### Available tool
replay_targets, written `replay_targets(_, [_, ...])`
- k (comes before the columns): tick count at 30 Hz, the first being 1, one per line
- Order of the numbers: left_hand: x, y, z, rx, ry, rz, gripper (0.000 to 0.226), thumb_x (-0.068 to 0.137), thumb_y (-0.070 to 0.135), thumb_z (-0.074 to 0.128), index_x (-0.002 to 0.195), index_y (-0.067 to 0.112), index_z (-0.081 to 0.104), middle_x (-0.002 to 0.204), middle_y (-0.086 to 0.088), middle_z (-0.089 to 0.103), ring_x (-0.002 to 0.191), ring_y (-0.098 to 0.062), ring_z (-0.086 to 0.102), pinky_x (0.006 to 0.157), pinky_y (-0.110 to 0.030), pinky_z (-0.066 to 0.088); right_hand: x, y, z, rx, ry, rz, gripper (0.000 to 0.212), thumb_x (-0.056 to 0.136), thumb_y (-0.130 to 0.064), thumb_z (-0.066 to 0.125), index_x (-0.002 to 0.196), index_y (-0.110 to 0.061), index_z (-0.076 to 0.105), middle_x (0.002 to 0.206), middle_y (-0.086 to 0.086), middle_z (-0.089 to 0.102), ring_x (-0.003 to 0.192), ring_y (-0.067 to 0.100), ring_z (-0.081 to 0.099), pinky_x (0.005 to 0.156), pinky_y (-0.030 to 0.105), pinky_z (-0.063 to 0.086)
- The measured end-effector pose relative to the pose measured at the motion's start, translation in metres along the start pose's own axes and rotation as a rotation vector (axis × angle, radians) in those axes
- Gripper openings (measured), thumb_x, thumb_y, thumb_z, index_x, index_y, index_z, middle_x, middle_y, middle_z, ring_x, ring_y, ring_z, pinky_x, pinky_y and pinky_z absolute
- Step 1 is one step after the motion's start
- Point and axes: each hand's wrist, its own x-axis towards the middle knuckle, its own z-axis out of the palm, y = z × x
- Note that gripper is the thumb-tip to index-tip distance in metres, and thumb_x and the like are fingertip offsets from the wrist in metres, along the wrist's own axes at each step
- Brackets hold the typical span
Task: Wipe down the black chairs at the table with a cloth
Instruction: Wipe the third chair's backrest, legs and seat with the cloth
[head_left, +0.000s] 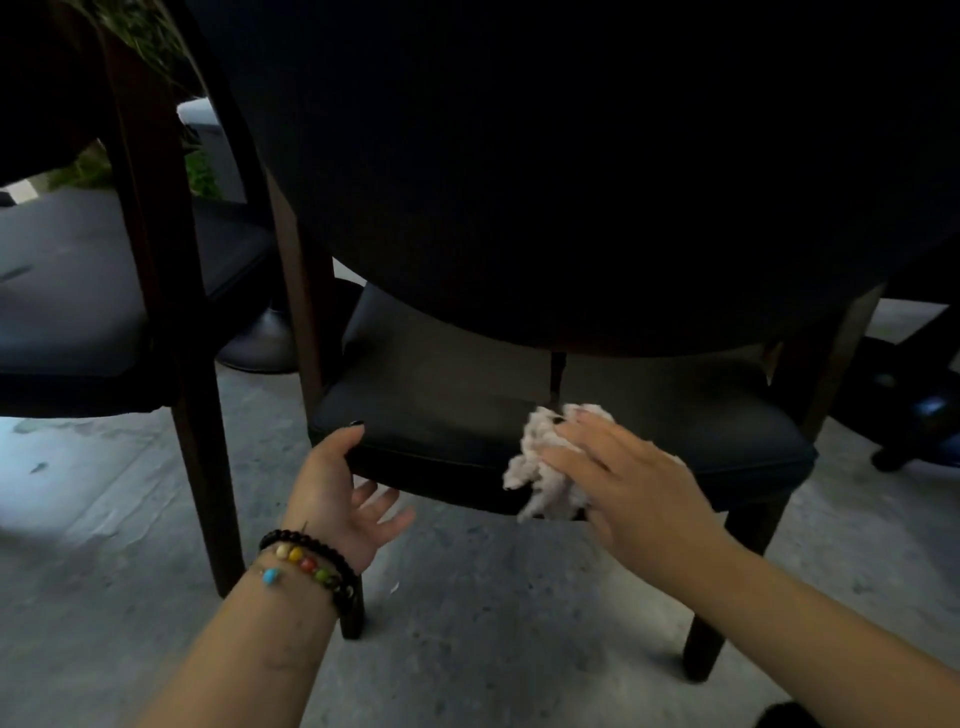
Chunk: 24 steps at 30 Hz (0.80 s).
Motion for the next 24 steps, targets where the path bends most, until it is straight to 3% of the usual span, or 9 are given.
replay_targets(2, [-0.003,-0.007,0.007,0.007,-0.027,-0.028,0.048,0.089,0.036,0.064,0.130,0.019,0.045,0.138,-0.015,0.043,0.125,-0.037,0.045,0.099,-0.059,0.040,0.002,0.002,0.000,0.059,-0.122,0.075,0.057,0.056,-0.004,0.082,0.111,-0.014,0.072,0.117,0.010,0.067,0.114,0.030,0.064,0.084,0.037,0.056])
replay_targets(3, [-0.005,-0.011,0.011,0.013,-0.020,-0.036,0.049,0.089,0.035,0.064,0.131,0.020,0.044,0.140,-0.015,0.041,0.127,-0.039,0.044,0.100,-0.059,0.040,0.012,-0.005,-0.001,0.133,-0.156,0.141,0.056,0.064,-0.010,0.080,0.118,-0.016,0.068,0.124,0.008,0.063,0.121,0.028,0.059,0.089,0.035,0.053])
replay_targets(5, [-0.008,-0.014,0.017,0.041,0.009,-0.034,0.046,0.090,0.034,0.064,0.130,0.020,0.046,0.139,-0.014,0.040,0.125,-0.039,0.044,0.095,-0.059,0.044,0.040,-0.028,0.001,0.304,-0.079,0.207,0.053,0.084,-0.018,0.063,0.136,-0.022,0.053,0.140,0.003,0.048,0.134,0.021,0.042,0.103,0.034,0.041])
replay_targets(8, [-0.004,-0.015,0.019,0.065,0.000,-0.021,0.031,0.092,0.028,0.059,0.121,0.017,0.057,0.133,-0.011,0.047,0.117,-0.036,0.048,0.091,-0.055,0.049,0.090,-0.067,0.011,0.396,0.106,0.157,0.051,0.086,-0.020,0.053,0.137,-0.019,0.050,0.138,0.009,0.047,0.130,0.028,0.042,0.102,0.044,0.043])
replay_targets(9, [-0.002,-0.016,0.019,0.064,0.008,-0.015,0.032,0.093,0.024,0.056,0.125,0.018,0.058,0.132,-0.011,0.049,0.117,-0.036,0.049,0.092,-0.055,0.049,0.104,-0.076,0.015,0.392,0.089,0.122,0.050,0.087,-0.020,0.052,0.136,-0.018,0.049,0.139,0.010,0.046,0.131,0.030,0.040,0.105,0.048,0.039])
replay_targets(12, [0.005,-0.019,0.016,0.066,0.067,0.004,0.032,0.094,0.014,0.050,0.125,0.017,0.057,0.129,-0.012,0.052,0.113,-0.034,0.054,0.089,-0.054,0.052,0.126,-0.085,0.029,0.218,-0.191,0.062,0.051,0.091,-0.019,0.054,0.141,-0.022,0.044,0.147,0.007,0.038,0.139,0.029,0.027,0.114,0.049,0.025])
replay_targets(17, [0.013,-0.018,0.018,0.093,0.098,-0.003,0.008,0.094,0.015,0.052,0.092,0.020,0.058,0.106,-0.011,0.059,0.095,-0.030,0.058,0.080,-0.045,0.052,0.109,-0.060,0.034,0.240,-0.225,0.038,0.052,0.088,-0.018,0.060,0.139,-0.022,0.048,0.144,0.003,0.044,0.138,0.024,0.032,0.112,0.043,0.033])
replay_targets(21, [0.019,-0.021,0.020,0.060,0.115,-0.013,0.016,0.098,0.030,0.054,0.102,0.015,0.051,0.106,-0.010,0.055,0.092,-0.030,0.057,0.086,-0.047,0.049,0.065,-0.013,0.020,0.317,-0.241,0.132,0.056,0.085,-0.017,0.058,0.139,-0.029,0.050,0.147,-0.005,0.043,0.141,0.016,0.029,0.106,0.038,0.038])
replay_targets(24, [0.020,-0.022,0.018,0.060,0.132,-0.006,0.023,0.095,0.032,0.059,0.111,0.021,0.047,0.115,-0.009,0.055,0.104,-0.030,0.057,0.093,-0.048,0.049,0.060,-0.004,0.015,0.279,-0.213,0.189,0.044,0.084,-0.017,0.057,0.127,-0.028,0.059,0.132,-0.005,0.054,0.128,0.020,0.044,0.086,0.035,0.046])
